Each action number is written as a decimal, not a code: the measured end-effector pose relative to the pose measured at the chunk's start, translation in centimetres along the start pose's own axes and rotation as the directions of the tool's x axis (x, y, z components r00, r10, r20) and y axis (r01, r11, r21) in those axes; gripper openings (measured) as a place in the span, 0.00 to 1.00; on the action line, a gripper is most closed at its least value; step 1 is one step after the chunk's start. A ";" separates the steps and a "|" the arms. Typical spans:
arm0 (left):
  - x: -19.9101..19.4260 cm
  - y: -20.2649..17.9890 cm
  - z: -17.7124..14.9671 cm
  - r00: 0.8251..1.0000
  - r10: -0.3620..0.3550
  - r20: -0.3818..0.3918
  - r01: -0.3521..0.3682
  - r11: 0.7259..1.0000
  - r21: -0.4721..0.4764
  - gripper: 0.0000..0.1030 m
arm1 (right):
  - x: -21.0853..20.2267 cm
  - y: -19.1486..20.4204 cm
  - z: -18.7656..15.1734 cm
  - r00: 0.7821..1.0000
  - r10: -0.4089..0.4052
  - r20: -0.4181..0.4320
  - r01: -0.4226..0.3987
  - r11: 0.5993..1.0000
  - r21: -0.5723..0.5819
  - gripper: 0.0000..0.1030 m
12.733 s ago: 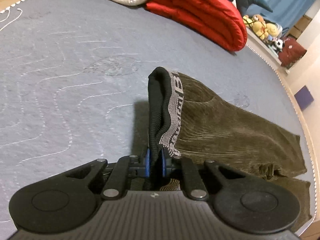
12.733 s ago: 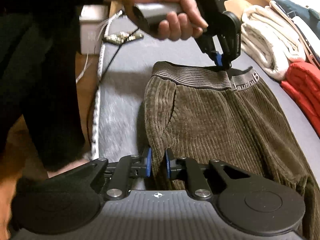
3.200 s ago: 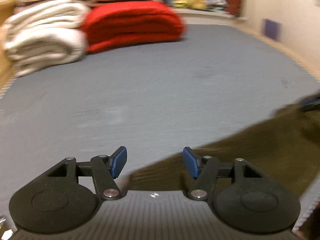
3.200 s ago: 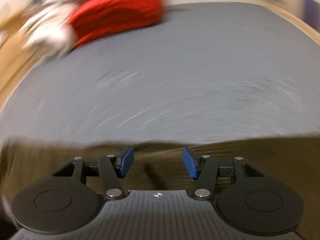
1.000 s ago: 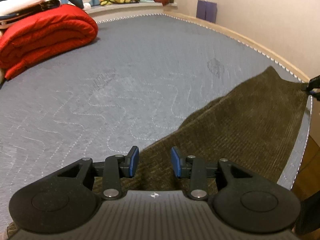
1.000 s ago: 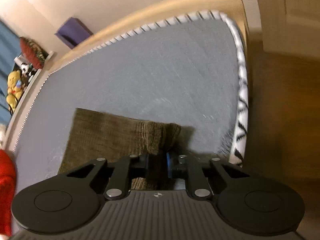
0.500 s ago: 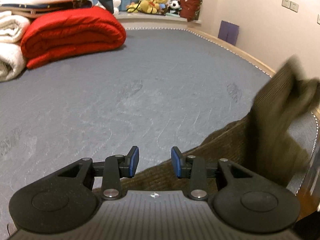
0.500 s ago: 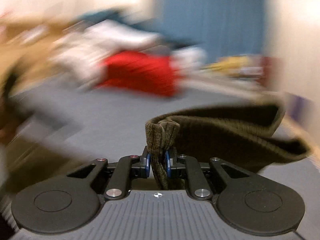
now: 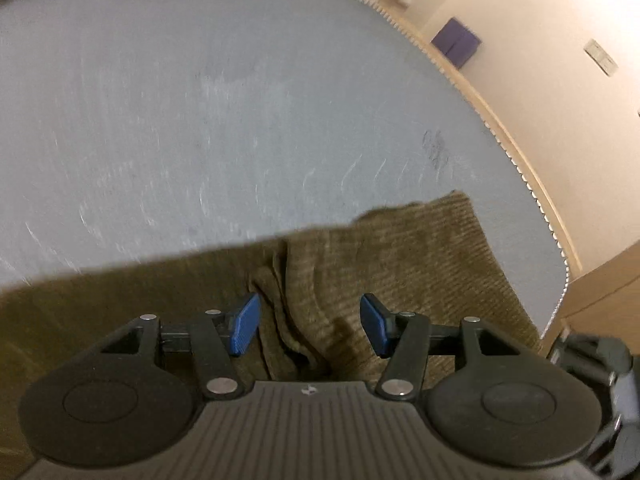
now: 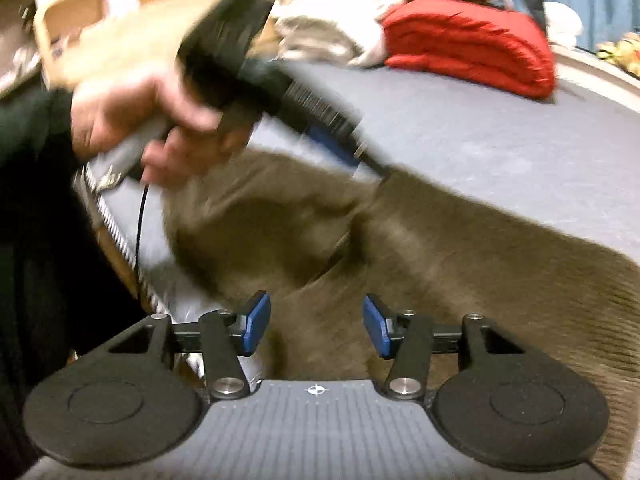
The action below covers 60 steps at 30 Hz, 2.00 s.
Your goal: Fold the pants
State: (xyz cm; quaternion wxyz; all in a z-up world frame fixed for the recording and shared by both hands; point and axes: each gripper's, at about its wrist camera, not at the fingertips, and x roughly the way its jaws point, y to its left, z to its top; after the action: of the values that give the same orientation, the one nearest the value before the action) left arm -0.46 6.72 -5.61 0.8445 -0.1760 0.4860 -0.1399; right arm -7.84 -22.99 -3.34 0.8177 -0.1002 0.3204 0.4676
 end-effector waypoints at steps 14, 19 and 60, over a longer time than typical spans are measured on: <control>1.1 -2.5 0.6 0.992 0.108 0.062 -0.116 0.982 0.148 0.23 | -4.8 -13.5 -4.9 0.857 -0.475 -0.199 0.511 0.736 0.443 0.77; -1.4 -4.0 0.9 0.960 0.141 0.242 -0.196 0.956 0.221 0.26 | -4.8 -13.4 -5.7 0.854 -0.464 -0.237 0.519 0.723 0.456 0.83; -3.9 -5.9 0.4 0.963 0.066 0.260 -0.107 0.983 0.146 0.68 | -6.1 -4.9 -2.1 0.891 -0.454 -0.001 0.435 0.855 0.283 0.32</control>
State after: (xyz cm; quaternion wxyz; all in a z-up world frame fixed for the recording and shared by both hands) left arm -2.42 3.04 0.14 0.9165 -0.1030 0.3683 -0.1173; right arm -6.89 -30.85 -1.87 0.9194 -0.0411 0.3234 0.2199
